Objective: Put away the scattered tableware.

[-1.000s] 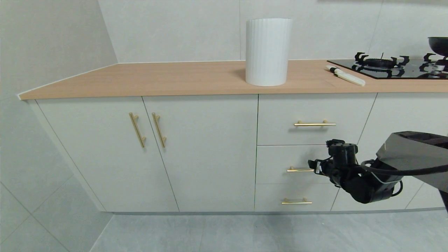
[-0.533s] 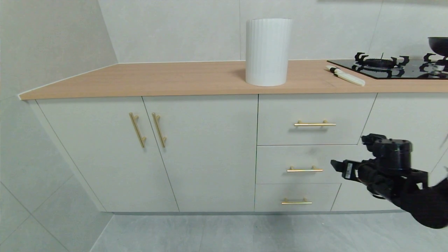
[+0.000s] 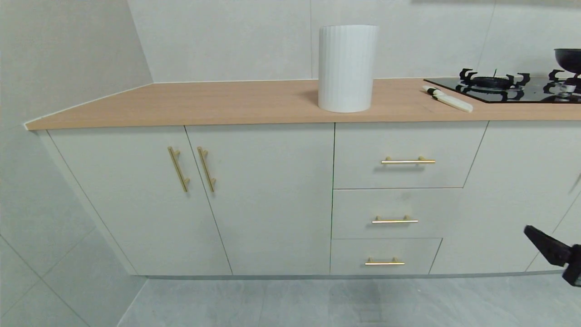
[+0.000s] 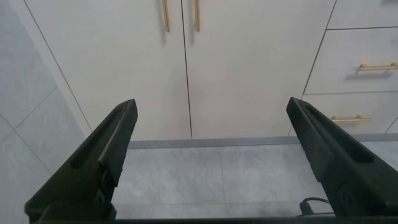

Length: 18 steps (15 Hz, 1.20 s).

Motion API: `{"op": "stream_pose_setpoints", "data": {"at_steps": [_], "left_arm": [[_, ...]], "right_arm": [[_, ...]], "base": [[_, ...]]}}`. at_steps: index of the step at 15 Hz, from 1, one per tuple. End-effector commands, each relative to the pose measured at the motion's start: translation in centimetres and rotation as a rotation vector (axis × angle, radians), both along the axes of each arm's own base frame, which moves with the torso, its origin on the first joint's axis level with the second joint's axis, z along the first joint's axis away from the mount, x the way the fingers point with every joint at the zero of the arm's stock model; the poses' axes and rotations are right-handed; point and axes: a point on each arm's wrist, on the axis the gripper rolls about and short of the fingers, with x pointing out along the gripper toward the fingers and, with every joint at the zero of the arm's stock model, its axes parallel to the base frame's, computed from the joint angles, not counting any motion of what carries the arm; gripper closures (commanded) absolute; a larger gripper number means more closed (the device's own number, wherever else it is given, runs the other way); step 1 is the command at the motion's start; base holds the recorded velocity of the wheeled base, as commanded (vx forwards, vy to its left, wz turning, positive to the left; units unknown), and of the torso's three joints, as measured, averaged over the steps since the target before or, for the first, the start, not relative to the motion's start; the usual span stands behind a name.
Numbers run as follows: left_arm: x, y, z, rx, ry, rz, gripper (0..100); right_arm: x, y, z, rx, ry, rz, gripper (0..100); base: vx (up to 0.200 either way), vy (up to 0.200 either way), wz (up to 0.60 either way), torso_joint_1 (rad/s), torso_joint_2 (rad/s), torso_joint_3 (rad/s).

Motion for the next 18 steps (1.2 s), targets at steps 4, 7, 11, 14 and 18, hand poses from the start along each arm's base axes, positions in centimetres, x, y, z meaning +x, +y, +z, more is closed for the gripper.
{"op": "stream_pose_setpoints", "data": {"at_steps": [4, 7, 11, 14, 18], "left_arm": [[0.0, 0.0, 0.0, 0.000, 0.000, 0.000, 0], [0.0, 0.0, 0.0, 0.000, 0.000, 0.000, 0], [0.0, 0.0, 0.0, 0.000, 0.000, 0.000, 0], [0.0, 0.0, 0.0, 0.000, 0.000, 0.000, 0], [0.0, 0.0, 0.0, 0.000, 0.000, 0.000, 0]], "right_arm": [[-12.2, -2.5, -1.6, -0.159, -0.200, -0.068, 0], [-14.8, -2.6, -1.6, -0.153, -0.288, -0.166, 0], [-15.9, -2.1, -2.5, -0.162, -0.367, -0.124, 0], [-15.2, -2.0, -3.9, -0.160, -0.319, -0.072, 0], [-13.9, -1.8, -7.1, -0.161, -0.228, 0.037, 0]], "base": [[0.000, 0.000, 0.00, 0.000, 0.00, 0.000], [0.000, 0.000, 0.00, 0.000, 0.00, 0.000], [0.000, 0.000, 0.00, 0.000, 0.00, 0.000], [0.000, 0.000, 0.00, 0.000, 0.00, 0.000], [0.000, 0.000, 0.00, 0.000, 0.00, 0.000]]}}
